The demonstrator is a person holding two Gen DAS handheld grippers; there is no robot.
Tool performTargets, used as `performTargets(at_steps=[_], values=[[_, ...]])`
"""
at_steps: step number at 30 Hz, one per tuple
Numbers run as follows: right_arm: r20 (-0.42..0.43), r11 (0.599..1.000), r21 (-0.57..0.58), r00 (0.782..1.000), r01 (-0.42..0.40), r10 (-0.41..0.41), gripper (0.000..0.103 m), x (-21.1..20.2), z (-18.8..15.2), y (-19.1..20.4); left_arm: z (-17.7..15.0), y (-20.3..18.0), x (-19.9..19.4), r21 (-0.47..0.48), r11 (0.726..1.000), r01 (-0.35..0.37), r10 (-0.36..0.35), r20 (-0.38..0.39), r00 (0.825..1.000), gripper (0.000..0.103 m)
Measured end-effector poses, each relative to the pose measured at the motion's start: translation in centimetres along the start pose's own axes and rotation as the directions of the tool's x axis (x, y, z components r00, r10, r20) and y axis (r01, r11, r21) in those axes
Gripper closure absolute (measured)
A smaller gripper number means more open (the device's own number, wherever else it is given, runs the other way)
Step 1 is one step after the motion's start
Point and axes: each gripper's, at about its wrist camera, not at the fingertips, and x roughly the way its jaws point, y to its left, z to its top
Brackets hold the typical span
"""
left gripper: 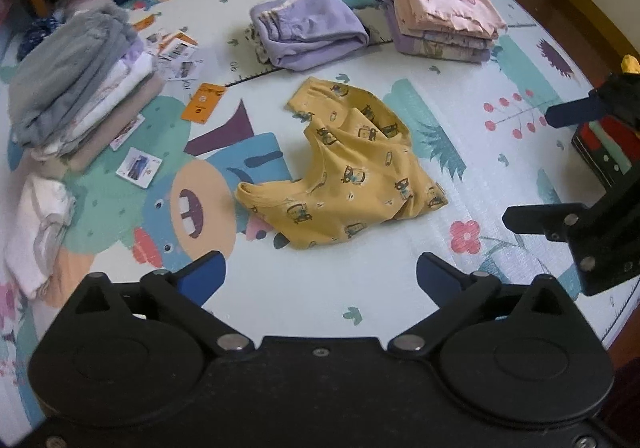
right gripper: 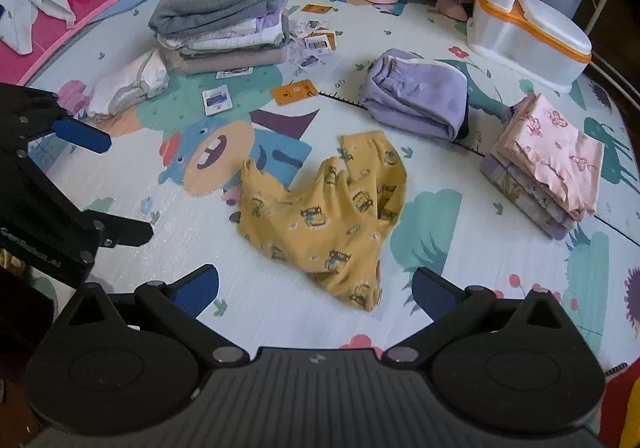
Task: Fold clothes
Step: 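Grasp the yellow shirt edge with the left tool while the right tool grasps another edge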
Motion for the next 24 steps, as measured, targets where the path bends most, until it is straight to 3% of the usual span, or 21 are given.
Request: performTargets(at_steps=[5, 15, 20, 23, 24], values=[[0.05, 0.998, -0.062, 0.999, 0.005, -0.002, 0.0, 1.9, 0.8, -0.4, 1.5, 0.5, 2.4, 0.182, 0.983, -0.024, 0.029, -0.027, 0.999, 0.0], [0.077, 0.987, -0.156, 0.995, -0.047, 0.059, 0.0, 8.3, 1.0, -2.7, 3.3, 3.3, 7.6, 0.339, 0.939, 0.049, -0.03, -0.063, 0.998, 0.001], [0.034, 0.995, -0.054, 0.996, -0.082, 0.084, 0.0, 12.0, 1.7, -5.9, 3.6, 6.0, 10.6, 0.313, 0.946, 0.083, -0.08, -0.022, 0.997, 0.002], [0.012, 0.992, -0.051, 0.994, -0.112, 0.112, 0.003, 14.0, 2.0, -7.0, 3.1, 7.7, 12.9, 0.286, 0.952, 0.109, -0.106, -0.028, 0.994, 0.015], [0.015, 0.991, -0.065, 0.993, -0.114, 0.115, 0.011, 14.6, 2.2, -7.1, 2.8, 8.2, 13.7, 0.279, 0.953, 0.12, -0.113, -0.04, 0.993, 0.023]])
